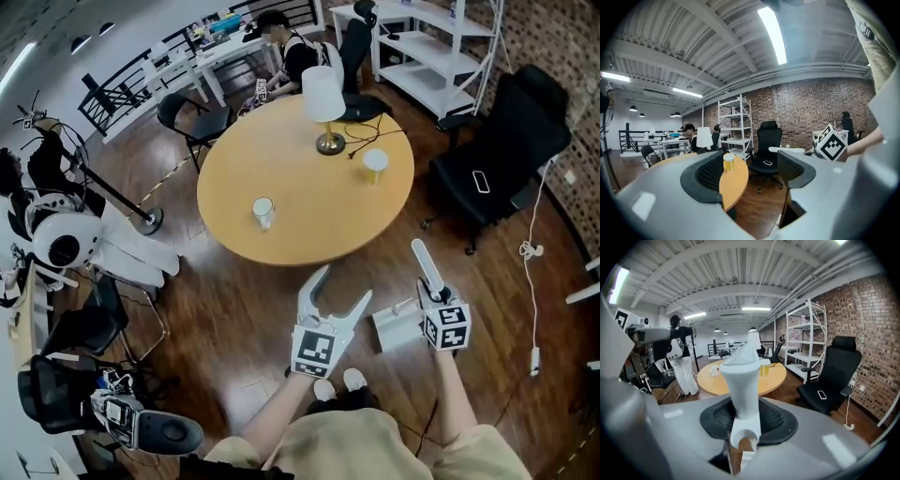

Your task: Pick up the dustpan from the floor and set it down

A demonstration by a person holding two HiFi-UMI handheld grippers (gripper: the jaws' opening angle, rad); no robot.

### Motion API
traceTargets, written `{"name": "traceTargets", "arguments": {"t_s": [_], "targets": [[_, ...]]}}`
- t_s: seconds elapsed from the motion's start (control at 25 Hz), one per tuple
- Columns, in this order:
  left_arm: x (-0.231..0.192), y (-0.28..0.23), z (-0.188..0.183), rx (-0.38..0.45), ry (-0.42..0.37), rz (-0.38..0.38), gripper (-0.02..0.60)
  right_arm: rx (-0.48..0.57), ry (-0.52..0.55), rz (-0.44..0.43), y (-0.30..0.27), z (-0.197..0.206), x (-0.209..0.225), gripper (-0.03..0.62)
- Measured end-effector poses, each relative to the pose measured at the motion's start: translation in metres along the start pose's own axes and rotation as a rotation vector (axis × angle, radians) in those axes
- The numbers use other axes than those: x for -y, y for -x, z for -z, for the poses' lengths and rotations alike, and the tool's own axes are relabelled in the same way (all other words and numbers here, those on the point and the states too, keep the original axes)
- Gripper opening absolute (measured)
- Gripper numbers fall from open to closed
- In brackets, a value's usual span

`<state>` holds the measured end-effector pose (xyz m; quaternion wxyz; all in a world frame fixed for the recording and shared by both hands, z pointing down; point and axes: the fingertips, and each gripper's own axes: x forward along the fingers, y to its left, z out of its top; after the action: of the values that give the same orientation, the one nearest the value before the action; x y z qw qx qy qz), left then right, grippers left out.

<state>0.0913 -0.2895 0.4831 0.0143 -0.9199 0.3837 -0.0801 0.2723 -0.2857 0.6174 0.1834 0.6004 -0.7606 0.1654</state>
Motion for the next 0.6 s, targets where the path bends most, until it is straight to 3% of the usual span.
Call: {"name": "traceTargets", "arguments": {"t_s": [0.32,0.6], "targets": [[0.015,-0.026,0.056,-0.07,0.004,0.041,0.337,-0.19,-0.042,-0.007,-0.036,0.09,0.016,0.095],[0.02,-0.032,0.097,-0.138,0.02,0.041,0.337,-0.282,-0.044,-0.068,-0.074,0.127,0.013,0.095]]}}
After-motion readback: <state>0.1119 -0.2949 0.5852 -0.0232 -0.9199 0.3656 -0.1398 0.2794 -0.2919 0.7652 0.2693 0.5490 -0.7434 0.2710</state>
